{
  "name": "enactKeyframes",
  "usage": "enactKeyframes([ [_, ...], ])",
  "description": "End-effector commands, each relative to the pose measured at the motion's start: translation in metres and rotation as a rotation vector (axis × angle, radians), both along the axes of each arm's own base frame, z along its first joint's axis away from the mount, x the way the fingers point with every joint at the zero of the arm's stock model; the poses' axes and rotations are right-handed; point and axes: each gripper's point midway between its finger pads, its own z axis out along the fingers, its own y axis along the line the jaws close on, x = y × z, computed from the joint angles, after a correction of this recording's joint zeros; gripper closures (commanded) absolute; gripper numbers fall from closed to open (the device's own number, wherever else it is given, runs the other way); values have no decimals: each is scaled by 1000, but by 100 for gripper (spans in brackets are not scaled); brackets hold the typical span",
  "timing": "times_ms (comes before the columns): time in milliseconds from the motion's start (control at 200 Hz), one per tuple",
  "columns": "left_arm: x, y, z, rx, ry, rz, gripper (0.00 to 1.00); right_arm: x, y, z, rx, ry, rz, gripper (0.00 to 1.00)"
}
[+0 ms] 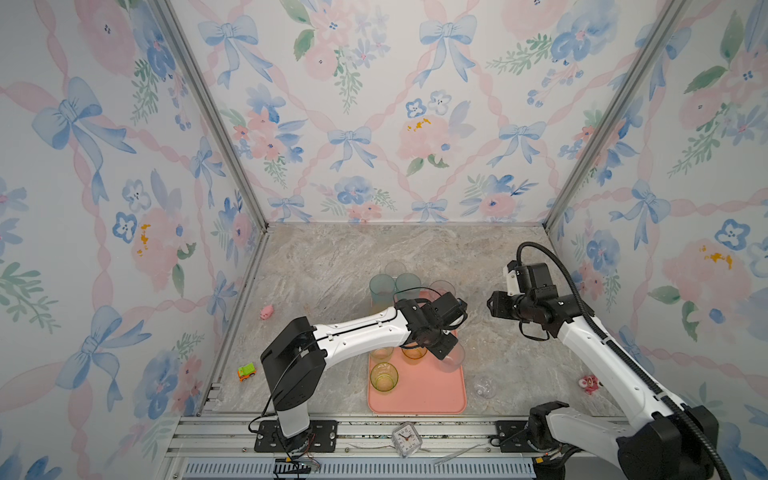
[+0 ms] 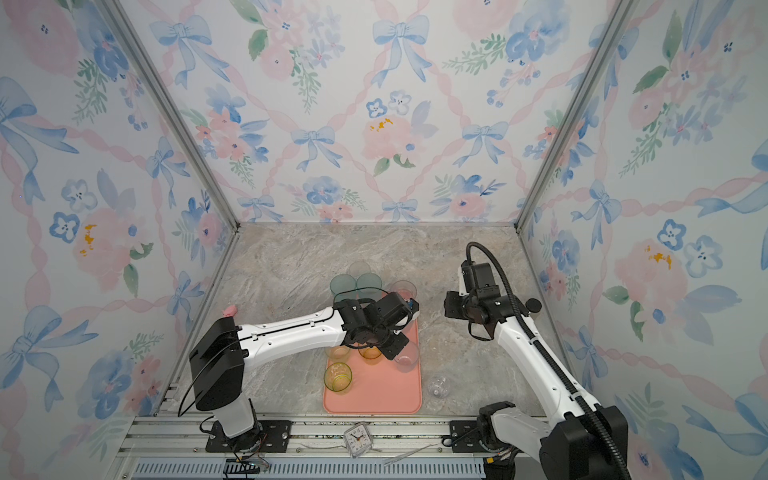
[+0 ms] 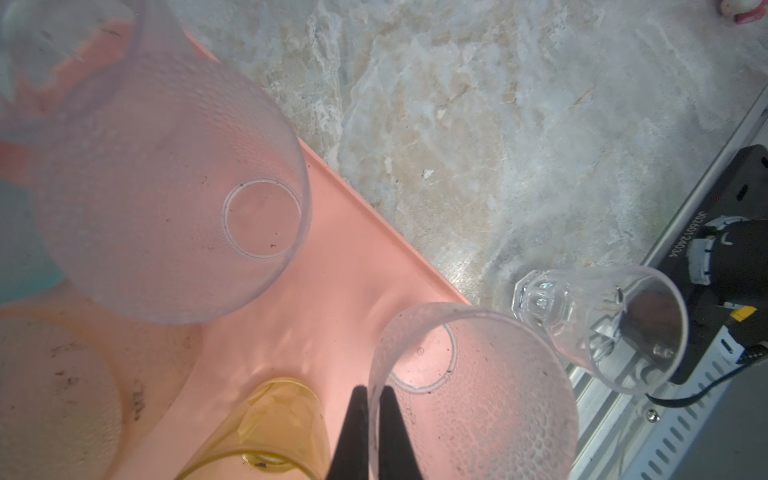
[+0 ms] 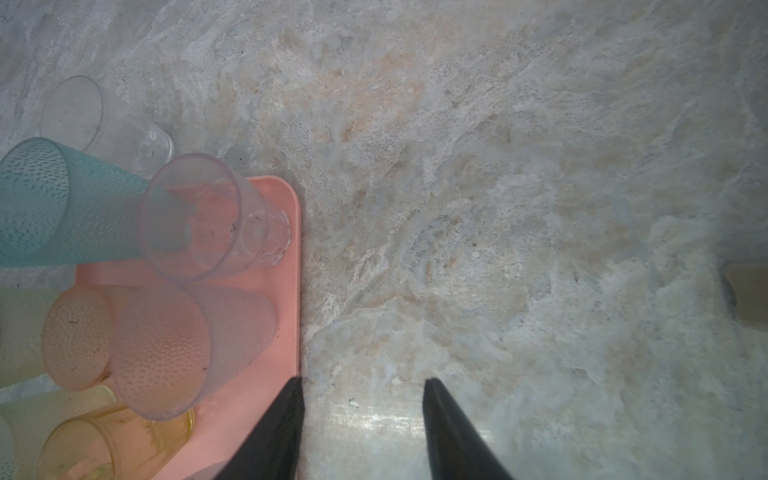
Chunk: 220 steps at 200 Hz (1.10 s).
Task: Place the glasses into the tray
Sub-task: 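Lower the clear frosted cup onto the tray's near end and open the left gripper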
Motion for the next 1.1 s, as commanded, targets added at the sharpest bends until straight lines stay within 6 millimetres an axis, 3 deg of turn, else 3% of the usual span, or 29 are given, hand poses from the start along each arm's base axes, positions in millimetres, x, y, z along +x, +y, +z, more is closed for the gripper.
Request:
enactKeyframes([
  [0, 7, -2, 2, -13, -5, -5, 100, 1, -2, -4, 3, 9, -4, 50],
  [460, 14, 0, -19, 10, 31, -2, 100, 3, -1, -9, 4, 22, -2, 50],
  [1095, 15, 1, -27, 20, 43, -3, 100, 5, 1, -12, 5, 31, 1, 50],
])
